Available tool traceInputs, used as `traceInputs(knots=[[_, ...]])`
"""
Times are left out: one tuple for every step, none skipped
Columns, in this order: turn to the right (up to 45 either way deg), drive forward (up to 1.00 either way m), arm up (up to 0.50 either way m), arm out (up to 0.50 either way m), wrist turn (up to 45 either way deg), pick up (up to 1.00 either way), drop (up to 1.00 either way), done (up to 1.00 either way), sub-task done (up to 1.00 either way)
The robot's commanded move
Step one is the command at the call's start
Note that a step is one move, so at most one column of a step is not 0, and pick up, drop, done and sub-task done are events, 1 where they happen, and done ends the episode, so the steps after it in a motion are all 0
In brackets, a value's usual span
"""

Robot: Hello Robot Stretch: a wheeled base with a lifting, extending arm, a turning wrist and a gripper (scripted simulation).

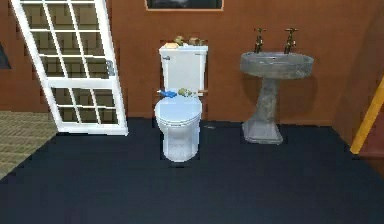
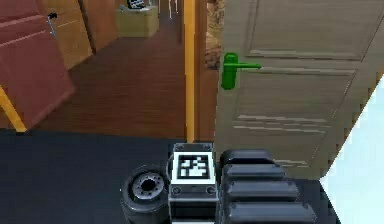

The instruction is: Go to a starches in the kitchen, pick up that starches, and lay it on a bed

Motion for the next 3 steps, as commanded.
traceInputs(knots=[[-36.0,0.00,0.00,0.00,0.0,0.00,0.00,0.00,0.00],[0.0,1.00,0.00,0.00,0.0,0.00,0.00,0.00,0.00],[-27.0,0.00,0.00,0.00,0.0,0.00,0.00,0.00,0.00]])
